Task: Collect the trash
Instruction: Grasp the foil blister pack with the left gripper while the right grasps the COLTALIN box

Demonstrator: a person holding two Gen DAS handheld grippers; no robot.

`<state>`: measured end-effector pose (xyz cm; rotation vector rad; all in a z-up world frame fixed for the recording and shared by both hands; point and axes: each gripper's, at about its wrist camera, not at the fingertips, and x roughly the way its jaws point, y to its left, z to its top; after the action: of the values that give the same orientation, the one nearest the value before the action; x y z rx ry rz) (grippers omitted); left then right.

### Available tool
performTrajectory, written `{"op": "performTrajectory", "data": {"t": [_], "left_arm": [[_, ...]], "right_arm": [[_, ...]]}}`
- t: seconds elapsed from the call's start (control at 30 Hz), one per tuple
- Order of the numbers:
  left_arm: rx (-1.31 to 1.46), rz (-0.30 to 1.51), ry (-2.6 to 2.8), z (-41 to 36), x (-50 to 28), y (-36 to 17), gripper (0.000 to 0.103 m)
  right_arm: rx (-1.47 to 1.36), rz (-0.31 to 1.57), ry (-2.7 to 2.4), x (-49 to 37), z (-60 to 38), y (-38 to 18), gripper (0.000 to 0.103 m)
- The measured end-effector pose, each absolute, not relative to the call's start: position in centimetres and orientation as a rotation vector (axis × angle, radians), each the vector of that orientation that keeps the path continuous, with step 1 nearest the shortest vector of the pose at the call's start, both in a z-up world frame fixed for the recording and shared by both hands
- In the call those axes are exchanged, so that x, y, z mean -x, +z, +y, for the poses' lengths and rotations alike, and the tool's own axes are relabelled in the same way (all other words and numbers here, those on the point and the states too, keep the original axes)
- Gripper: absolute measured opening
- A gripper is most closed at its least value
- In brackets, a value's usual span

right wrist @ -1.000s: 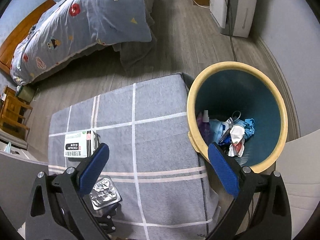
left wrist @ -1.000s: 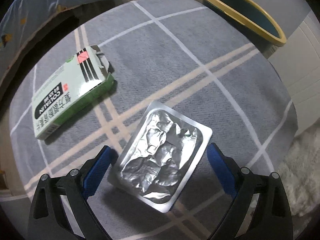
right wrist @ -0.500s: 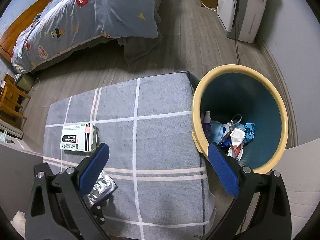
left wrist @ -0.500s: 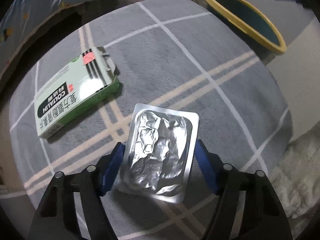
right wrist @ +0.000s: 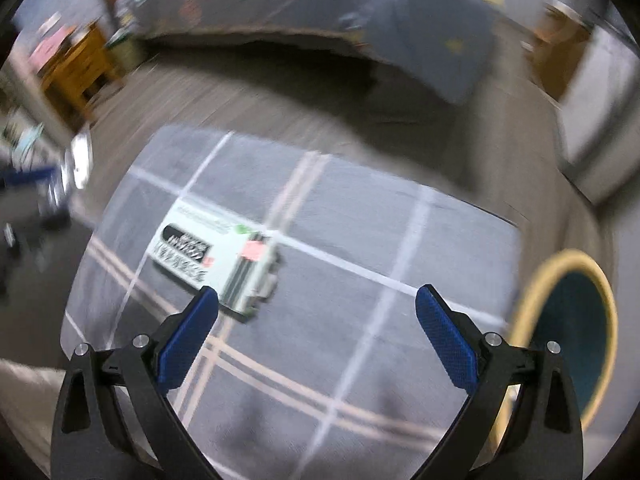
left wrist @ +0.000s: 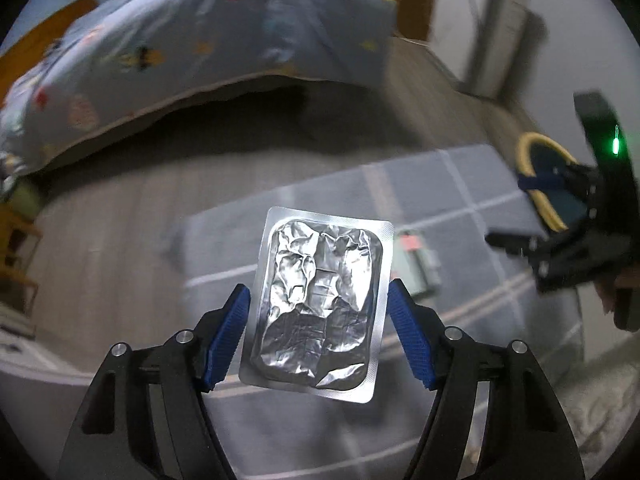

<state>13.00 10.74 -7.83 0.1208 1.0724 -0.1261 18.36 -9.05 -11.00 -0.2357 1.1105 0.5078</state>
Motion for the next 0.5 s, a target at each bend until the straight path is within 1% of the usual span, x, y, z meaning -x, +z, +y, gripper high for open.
{"op": "performTrajectory", "data": {"t": [0.13,0.3,0.5], "left_arm": [[0.002,1.085,-0.083,13.8,-13.5,-8.5,0.071],[0.107,1.104,-0.081,15.5,-14.9,-10.0,0.071],[0.075,1.129,-0.082,15.9,-16.1,-11.2,0.071]], "right_arm": [[0.371,1.102,0.658,-18.0,-4.2,-13.3,0.097],[0.496,1.087,0.81,-17.4,-0.1,-15.6,0.097],[0.649,1.053,0.863,-17.2,2.7,-17.8,0.097]]}}
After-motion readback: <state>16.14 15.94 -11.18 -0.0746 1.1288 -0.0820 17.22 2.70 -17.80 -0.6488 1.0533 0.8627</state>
